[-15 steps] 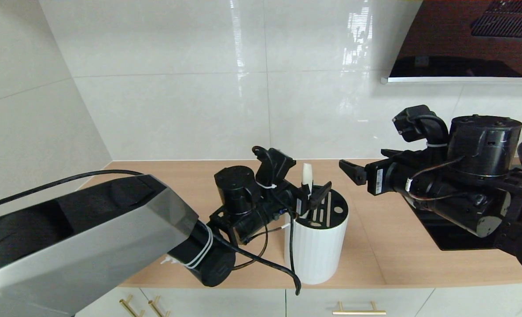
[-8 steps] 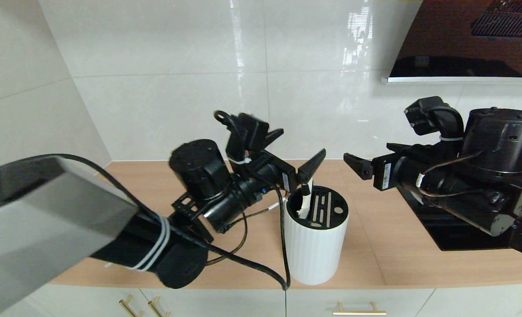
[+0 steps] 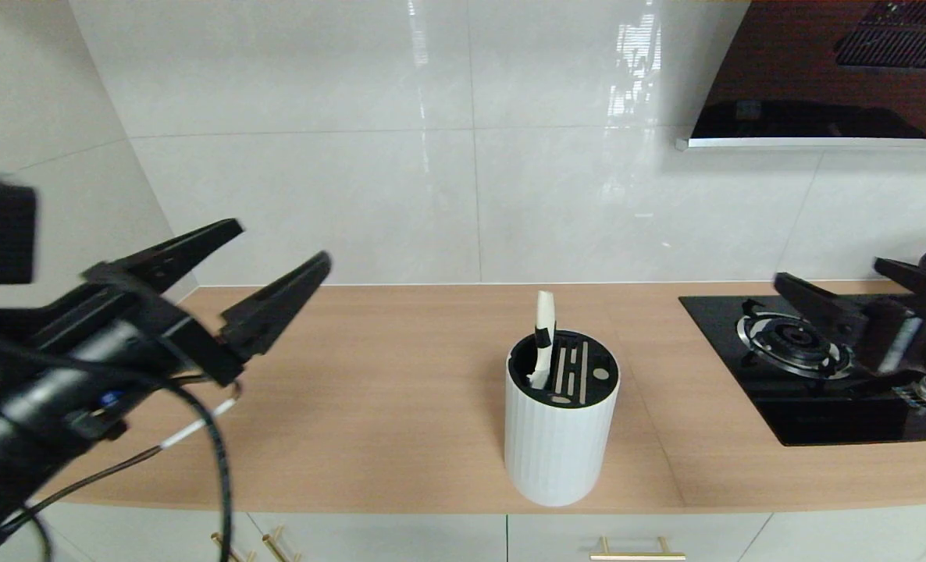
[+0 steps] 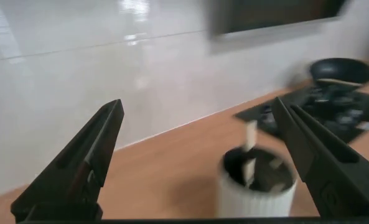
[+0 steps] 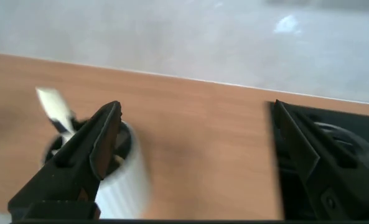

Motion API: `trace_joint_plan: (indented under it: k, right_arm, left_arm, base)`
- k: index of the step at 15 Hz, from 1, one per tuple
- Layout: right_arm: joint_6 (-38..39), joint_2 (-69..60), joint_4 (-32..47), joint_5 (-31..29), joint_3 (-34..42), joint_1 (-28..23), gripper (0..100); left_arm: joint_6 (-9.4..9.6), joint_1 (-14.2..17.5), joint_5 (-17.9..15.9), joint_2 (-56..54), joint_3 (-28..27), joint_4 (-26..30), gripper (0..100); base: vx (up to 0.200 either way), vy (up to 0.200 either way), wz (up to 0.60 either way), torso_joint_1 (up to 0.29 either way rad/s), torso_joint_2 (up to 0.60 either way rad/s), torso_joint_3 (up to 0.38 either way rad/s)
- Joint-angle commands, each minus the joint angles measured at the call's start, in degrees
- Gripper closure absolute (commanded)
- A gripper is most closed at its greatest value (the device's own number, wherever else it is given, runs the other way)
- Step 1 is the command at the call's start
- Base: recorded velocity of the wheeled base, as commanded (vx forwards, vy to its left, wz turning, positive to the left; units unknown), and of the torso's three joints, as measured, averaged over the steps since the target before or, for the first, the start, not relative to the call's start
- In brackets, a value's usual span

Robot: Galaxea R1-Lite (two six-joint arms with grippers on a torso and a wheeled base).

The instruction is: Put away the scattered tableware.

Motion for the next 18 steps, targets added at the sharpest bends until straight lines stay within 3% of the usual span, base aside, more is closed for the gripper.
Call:
trace_joint_plan:
  k: [1, 3, 4, 5, 6, 7, 9, 12, 13, 15, 17, 18]
  right_arm:
    - [-3.1, -26.5, 8.4, -0.2, 12.0, -7.1, 0]
    - [-3.2, -38.9, 20.9, -0.2, 11.0, -8.5, 0]
    - [-3.2, -41.1, 23.7, -0.3, 10.2, -8.5, 0]
    - [-3.3, -46.7, 33.0, -0.7, 6.8, -9.2, 0]
    - [-5.6, -51.9, 42.8, -1.4, 2.9, -12.9, 0]
    - [-6.8, -53.6, 45.4, -1.6, 1.8, -14.7, 0]
    - [-8.3, -58.5, 49.1, -1.0, 0.5, -19.8, 0]
    - [-8.2, -61.5, 50.5, -0.9, 1.6, -19.9, 0]
    - [-7.8, -62.8, 51.6, -1.2, 3.1, -20.1, 0]
    - [-7.0, -63.6, 51.5, -1.1, 4.2, -21.2, 0]
    - [-7.3, -66.5, 51.9, -0.5, 5.7, -23.9, 0]
    - [-7.0, -66.6, 51.6, -0.7, 7.4, -23.9, 0]
  left_arm:
    - [-0.09, 11.6, 0.0, -35.6, 10.2, 23.4, 0]
    - [-0.18, 11.6, -0.1, -51.7, 4.3, 48.3, 0]
    - [-0.18, 11.6, -0.2, -54.5, 2.6, 54.1, 0]
    - [-0.44, 11.6, -0.5, -61.3, -3.4, 70.3, 0]
    - [-0.62, 11.5, -0.5, -65.8, -7.1, 80.4, 0]
    - [-0.79, 11.5, -0.3, -66.7, -7.3, 80.8, 0]
    - [-5.10, 11.6, 2.6, -67.8, -7.6, 80.5, 0]
    - [-5.19, 11.6, 9.3, -67.8, -7.3, 80.2, 0]
    - [-5.45, 14.3, 11.9, -67.8, -7.1, 80.2, 0]
    - [-6.50, 19.5, 11.3, -68.9, -6.6, 80.2, 0]
    - [-5.19, 21.9, 7.6, -73.3, -3.4, 80.3, 0]
    - [-4.83, 21.9, 8.5, -73.3, -2.0, 80.2, 0]
  base:
    - [0.000, 0.000, 0.00, 0.000, 0.00, 0.000]
    - [0.000, 0.000, 0.00, 0.000, 0.00, 0.000]
    - [0.000, 0.000, 0.00, 0.000, 0.00, 0.000]
    - [0.000, 0.000, 0.00, 0.000, 0.00, 0.000]
    - [0.000, 0.000, 0.00, 0.000, 0.00, 0.000]
    - [0.000, 0.000, 0.00, 0.000, 0.00, 0.000]
    - [0.000, 0.000, 0.00, 0.000, 0.00, 0.000]
    - [0.000, 0.000, 0.00, 0.000, 0.00, 0.000]
    - [0.000, 0.000, 0.00, 0.000, 0.00, 0.000]
    - [0.000, 0.000, 0.00, 0.000, 0.00, 0.000]
    - [0.000, 0.000, 0.00, 0.000, 0.00, 0.000]
    - [0.000, 0.000, 0.00, 0.000, 0.00, 0.000]
